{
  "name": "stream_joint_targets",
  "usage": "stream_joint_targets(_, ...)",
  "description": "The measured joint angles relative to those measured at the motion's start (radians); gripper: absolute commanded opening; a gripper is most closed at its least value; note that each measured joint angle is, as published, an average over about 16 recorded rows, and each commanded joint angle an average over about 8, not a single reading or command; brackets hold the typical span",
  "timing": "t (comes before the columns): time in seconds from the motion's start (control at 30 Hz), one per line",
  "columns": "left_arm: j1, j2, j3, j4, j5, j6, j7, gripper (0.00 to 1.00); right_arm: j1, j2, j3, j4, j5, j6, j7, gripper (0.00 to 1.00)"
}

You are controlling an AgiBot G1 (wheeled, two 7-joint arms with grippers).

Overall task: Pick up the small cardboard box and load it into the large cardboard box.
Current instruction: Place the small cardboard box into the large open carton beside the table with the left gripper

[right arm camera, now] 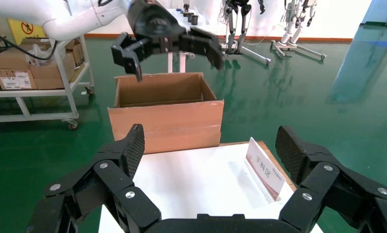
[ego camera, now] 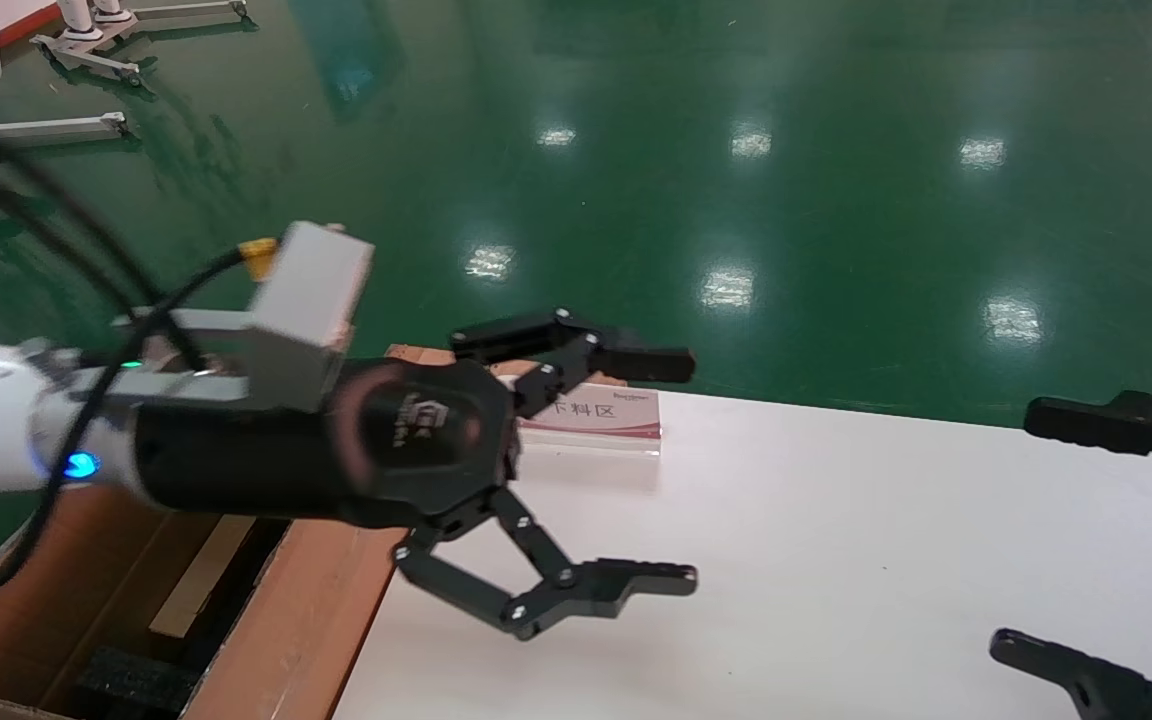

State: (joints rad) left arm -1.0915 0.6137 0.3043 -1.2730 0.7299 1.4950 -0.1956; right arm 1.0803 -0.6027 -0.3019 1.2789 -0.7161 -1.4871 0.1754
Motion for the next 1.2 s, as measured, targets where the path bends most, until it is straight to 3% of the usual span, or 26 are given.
stream_joint_targets(0.3,0.053,-0.007,-0.081,-0.030,0.001,0.002,0.015,1.00,0.000,0.000,0.000,0.000,0.000,0.000,0.000,1.00)
stream_joint_targets(1.2,0.021,-0.003,-0.030,-0.013,0.001,0.001,0.009,1.00,0.000,0.000,0.000,0.000,0.000,0.000,0.000,1.00)
